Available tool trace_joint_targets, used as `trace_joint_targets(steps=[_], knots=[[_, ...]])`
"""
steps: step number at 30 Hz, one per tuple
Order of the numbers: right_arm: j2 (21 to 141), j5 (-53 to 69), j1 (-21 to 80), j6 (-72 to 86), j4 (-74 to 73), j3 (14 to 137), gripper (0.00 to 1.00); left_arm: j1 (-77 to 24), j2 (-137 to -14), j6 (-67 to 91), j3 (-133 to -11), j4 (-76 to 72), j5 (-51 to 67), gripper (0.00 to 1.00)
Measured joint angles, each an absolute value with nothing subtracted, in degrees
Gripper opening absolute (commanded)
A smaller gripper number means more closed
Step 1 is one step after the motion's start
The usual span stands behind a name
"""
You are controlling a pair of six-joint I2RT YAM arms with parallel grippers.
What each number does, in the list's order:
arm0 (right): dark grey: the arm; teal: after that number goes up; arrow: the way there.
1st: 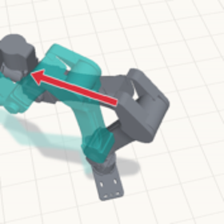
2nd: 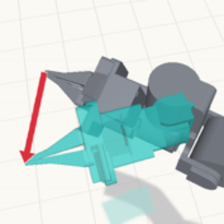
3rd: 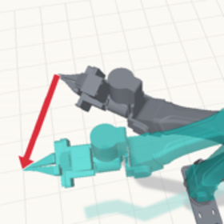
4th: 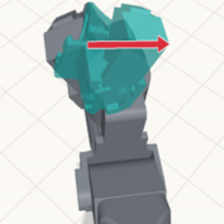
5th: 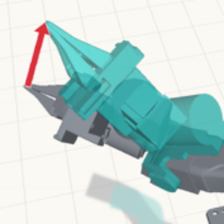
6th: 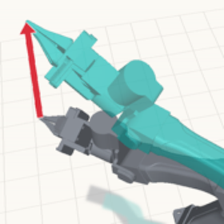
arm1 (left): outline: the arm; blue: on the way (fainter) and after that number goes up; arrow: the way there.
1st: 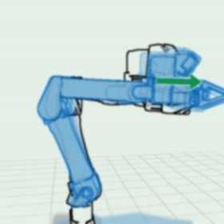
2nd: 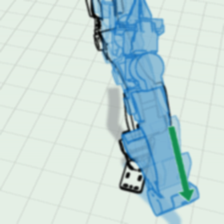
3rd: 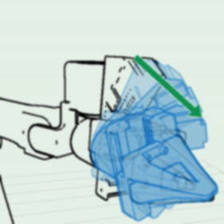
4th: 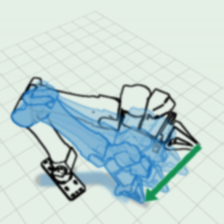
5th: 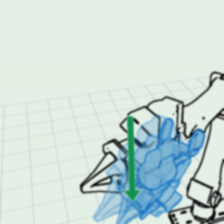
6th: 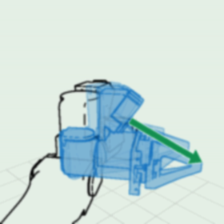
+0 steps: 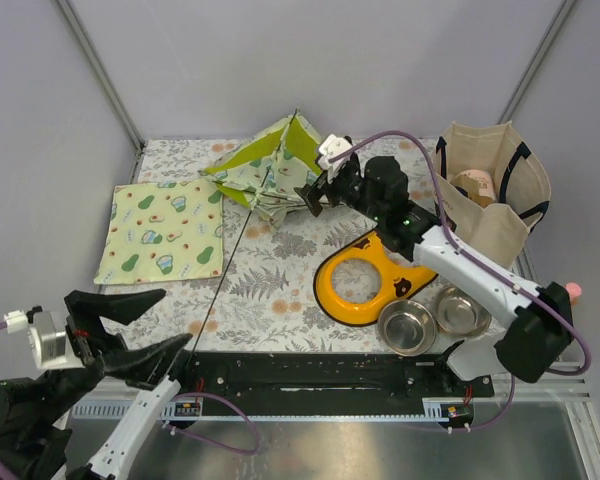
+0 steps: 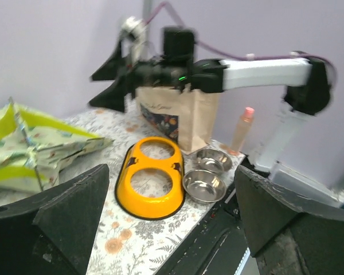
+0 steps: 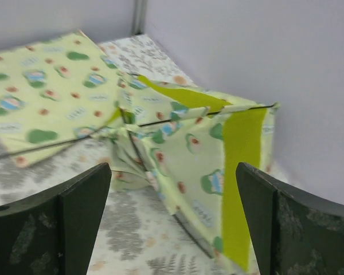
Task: Set up the pet tent
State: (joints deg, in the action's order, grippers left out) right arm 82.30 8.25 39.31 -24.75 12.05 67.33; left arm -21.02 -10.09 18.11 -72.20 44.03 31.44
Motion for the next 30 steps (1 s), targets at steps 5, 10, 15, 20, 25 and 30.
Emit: trace_joint_targets(steps=[5,10,15,20,25,30], knots=[[77.4,10.6,39.5,-2.2,0.3,71.0,1.00,-21.0,-12.3,21.1,-69.6,48.1,20.9,0.93],[75.6,8.9,45.8,16.3,-2.2,64.4,0.99,-21.0,-15.2,22.7,-64.6,52.0,13.9,0.93],[81.0,8.0,60.0,31.8,2.9,60.0,0.96,-21.0,-15.5,23.2,-62.7,53.7,10.0,0.93],[89.4,5.4,68.6,43.6,11.9,59.0,0.92,-21.0,-15.4,23.4,-62.6,53.5,8.8,0.93],[95.6,3.6,73.3,51.6,19.1,59.5,0.83,-21.0,-15.4,23.4,-62.6,53.5,8.3,0.93],[99.9,2.2,74.7,57.5,25.0,60.2,0.72,-21.0,-15.3,23.4,-62.6,53.5,8.1,0.93]])
